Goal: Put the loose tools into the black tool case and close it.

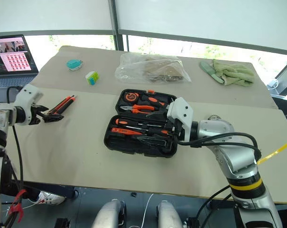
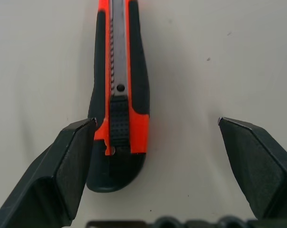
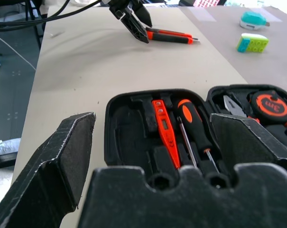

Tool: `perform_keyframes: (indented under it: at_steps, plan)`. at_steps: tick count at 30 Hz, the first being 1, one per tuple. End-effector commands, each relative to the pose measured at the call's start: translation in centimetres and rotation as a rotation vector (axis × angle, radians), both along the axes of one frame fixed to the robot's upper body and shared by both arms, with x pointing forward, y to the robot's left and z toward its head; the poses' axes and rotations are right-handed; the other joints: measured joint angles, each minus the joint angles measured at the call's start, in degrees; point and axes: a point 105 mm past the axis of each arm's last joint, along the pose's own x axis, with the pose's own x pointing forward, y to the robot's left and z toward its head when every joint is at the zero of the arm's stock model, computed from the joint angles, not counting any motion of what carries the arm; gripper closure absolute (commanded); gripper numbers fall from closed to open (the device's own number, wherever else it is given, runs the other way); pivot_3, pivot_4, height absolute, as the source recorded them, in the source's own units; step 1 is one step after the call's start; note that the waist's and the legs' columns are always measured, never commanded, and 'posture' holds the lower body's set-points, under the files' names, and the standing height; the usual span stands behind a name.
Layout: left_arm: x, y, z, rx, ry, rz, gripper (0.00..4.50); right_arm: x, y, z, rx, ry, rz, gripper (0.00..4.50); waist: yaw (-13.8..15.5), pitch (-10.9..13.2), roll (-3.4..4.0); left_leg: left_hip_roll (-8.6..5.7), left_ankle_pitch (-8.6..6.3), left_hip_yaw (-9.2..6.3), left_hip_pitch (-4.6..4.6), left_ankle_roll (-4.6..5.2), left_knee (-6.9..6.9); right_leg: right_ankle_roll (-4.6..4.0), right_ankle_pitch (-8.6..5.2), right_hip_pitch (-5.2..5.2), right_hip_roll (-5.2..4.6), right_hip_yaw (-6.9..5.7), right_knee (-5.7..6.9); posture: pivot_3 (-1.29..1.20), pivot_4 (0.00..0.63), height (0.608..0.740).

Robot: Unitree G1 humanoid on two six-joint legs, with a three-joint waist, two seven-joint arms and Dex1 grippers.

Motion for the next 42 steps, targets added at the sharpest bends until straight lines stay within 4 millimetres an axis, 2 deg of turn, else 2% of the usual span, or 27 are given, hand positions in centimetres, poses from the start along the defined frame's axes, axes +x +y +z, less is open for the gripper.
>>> perform_keyframes:
  at_steps: [1, 6, 7, 10, 11, 13, 14, 17, 19, 21, 22, 23, 26, 32, 37, 42]
  plan:
    - [0.4, 0.2, -0.5, 0.028, 0.015, 0.05, 0.1, -0.6, -0.5, 1.2, 0.011, -0.05, -0.028, 0.0, 0.12, 0.0, 0.0, -0.02, 0.0, -0.03, 0.01, 0.0, 0.0, 0.01, -0.01, 0.03, -0.01, -0.01, 0.01, 0.0, 0.15, 0.74]
    - [0.5, 0.2, -1.3, -0.014, 0.009, 0.102, 0.1, -0.6, -0.9, 1.2, 0.008, -0.048, -0.052, 0.0, 0.17, 0.0, 0.0, -0.04, 0.0, -0.03, 0.02, 0.0, 0.02, 0.02, -0.01, 0.05, -0.04, -0.01, 0.02, 0.0, 0.15, 0.74]
    - [0.5, 0.2, -1.3, -0.023, 0.004, 0.108, 0.63, -0.6, -0.9, 1.2, 0.007, -0.048, -0.054, 0.0, 0.16, 0.0, 0.0, -0.04, 0.0, -0.04, 0.02, 0.0, 0.02, 0.02, -0.01, 0.04, -0.03, -0.01, 0.03, 0.0, 0.15, 0.74]
    - [0.6, 0.2, -1.2, -0.029, 0.0, 0.108, 1.49, -0.6, -1.0, 1.2, 0.009, -0.046, -0.057, 0.0, 0.16, -0.01, 0.0, -0.04, 0.0, -0.04, 0.04, 0.0, 0.02, 0.02, -0.01, 0.06, -0.04, -0.01, 0.05, 0.0, 0.15, 0.74]
    - [0.5, 0.2, -1.2, -0.034, 0.001, 0.105, 1.96, -0.6, -0.9, 1.2, 0.01, -0.047, -0.056, 0.0, 0.15, -0.01, 0.0, -0.04, 0.01, -0.04, 0.06, 0.0, 0.02, 0.02, -0.01, 0.08, -0.03, -0.01, 0.06, 0.0, 0.15, 0.74]
    - [0.5, 0.1, -1.1, -0.044, -0.003, 0.095, 2.6, -0.7, -0.9, 1.2, 0.011, -0.047, -0.055, 0.0, 0.12, -0.01, 0.01, -0.04, 0.01, -0.04, 0.07, -0.01, 0.02, 0.02, -0.01, 0.09, -0.03, -0.01, 0.06, 0.0, 0.15, 0.74]
    - [0.5, 0.1, -1.0, -0.047, -0.005, 0.09, 2.76, -0.7, -0.9, 1.3, 0.012, -0.048, -0.055, 0.0, 0.11, -0.01, 0.01, -0.04, 0.01, -0.04, 0.07, -0.01, 0.02, 0.02, -0.01, 0.08, -0.03, -0.01, 0.07, 0.0, 0.15, 0.74]
    - [0.9, -0.8, 0.4, -0.1, -0.049, 0.028, 2.76, -0.8, -0.9, 1.3, 0.011, -0.046, -0.053, 0.0, 0.11, -0.01, 0.01, -0.04, 0.01, -0.05, 0.06, -0.01, 0.02, 0.02, -0.01, 0.07, -0.02, -0.01, 0.06, 0.0, 0.15, 0.74]
    - [1.2, -2.1, 1.8, -0.137, -0.102, -0.076, 2.76, -1.0, -1.0, 1.2, 0.007, -0.043, -0.052, 0.0, 0.14, 0.0, -0.01, -0.04, 0.01, -0.04, 0.04, -0.01, 0.02, 0.02, -0.01, 0.07, -0.03, -0.02, 0.04, 0.0, 0.15, 0.74]
    - [0.9, -5.4, 3.9, -0.215, -0.153, -0.339, 2.76, -1.2, -1.3, 1.0, -0.004, -0.029, -0.049, 0.0, 0.44, 0.02, -0.03, -0.05, 0.01, -0.05, -0.02, -0.01, 0.02, 0.02, -0.01, 0.05, -0.03, -0.05, 0.02, 0.0, 0.15, 0.74]
    - [0.6, -6.4, 4.5, -0.234, -0.161, -0.425, 2.76, -1.3, -1.4, 0.9, -0.008, -0.025, -0.048, 0.0, 0.69, 0.03, -0.05, -0.05, 0.01, -0.06, -0.06, -0.01, 0.03, 0.02, -0.01, 0.04, -0.04, -0.09, 0.01, 0.0, 0.15, 0.74]
    - [-0.1, -8.5, 4.9, -0.224, -0.151, -0.582, 2.76, -1.6, -1.7, 0.6, -0.023, -0.008, -0.039, 0.0, 0.82, 0.03, -0.06, -0.04, 0.01, -0.07, -0.1, -0.01, 0.04, 0.01, -0.01, 0.03, -0.05, -0.12, 0.0, 0.0, 0.15, 0.74]
    - [-3.0, -13.5, 3.9, -0.111, -0.091, -0.933, 2.76, -2.2, -2.3, -0.2, -0.051, 0.028, -0.029, 0.0, 0.89, 0.03, -0.02, -0.09, 0.0, -0.07, -0.1, 0.0, 0.05, 0.03, -0.01, 0.1, -0.15, -0.11, -0.05, 0.0, 0.15, 0.74]
    - [-5.5, -18.4, 1.3, 0.052, -0.042, -1.226, 2.76, -2.2, -3.1, -0.8, -0.068, 0.053, -0.057, 0.0, 0.39, 0.02, 0.0, -0.02, 0.01, -0.1, -0.02, 0.02, 0.09, 0.02, 0.0, 0.1, -0.02, -0.02, 0.05, 0.0, 0.15, 0.74]
    - [-5.2, -21.3, 0.3, 0.115, -0.038, -1.332, 2.76, -2.4, -3.4, -1.0, -0.062, 0.057, -0.088, 0.0, 0.59, 0.02, 0.01, -0.05, 0.01, -0.12, -0.02, 0.02, 0.15, 0.03, -0.01, 0.14, -0.01, 0.0, 0.03, 0.0, 0.15, 0.74]
    - [-5.8, -22.8, -0.4, 0.167, -0.038, -1.455, 2.76, -2.6, -3.6, -1.0, -0.052, 0.055, -0.118, 0.0, 0.66, 0.01, 0.01, -0.05, 0.0, -0.14, -0.05, 0.03, 0.19, 0.04, -0.02, 0.13, -0.01, 0.0, 0.03, 0.0, 0.15, 0.74]
